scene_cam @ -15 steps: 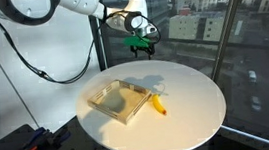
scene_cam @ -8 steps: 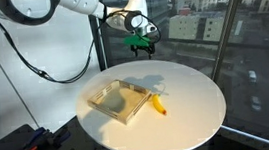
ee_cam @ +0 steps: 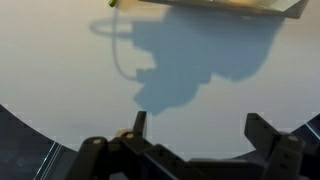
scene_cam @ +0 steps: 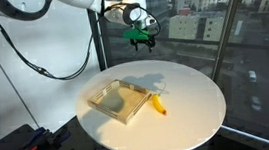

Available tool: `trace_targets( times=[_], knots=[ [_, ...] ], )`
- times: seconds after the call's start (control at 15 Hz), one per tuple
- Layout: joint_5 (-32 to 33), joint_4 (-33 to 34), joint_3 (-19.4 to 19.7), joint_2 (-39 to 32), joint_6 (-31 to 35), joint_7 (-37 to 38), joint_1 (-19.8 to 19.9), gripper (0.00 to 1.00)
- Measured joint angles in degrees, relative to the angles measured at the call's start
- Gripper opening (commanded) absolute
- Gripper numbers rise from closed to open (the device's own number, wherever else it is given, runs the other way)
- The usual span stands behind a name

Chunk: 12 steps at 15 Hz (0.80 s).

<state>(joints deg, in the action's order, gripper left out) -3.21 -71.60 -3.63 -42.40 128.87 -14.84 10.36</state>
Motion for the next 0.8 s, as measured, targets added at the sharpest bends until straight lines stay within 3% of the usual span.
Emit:
trace_targets(
  times=[0.33,0.8],
  knots=[
    [0.0,-2.5,-0.3,3.3,-0.8,-0.6,0.0,1.0],
    [-0.1,-7.4,-0.5,7.1,-7.3,-2.5,0.0,1.0]
  ],
)
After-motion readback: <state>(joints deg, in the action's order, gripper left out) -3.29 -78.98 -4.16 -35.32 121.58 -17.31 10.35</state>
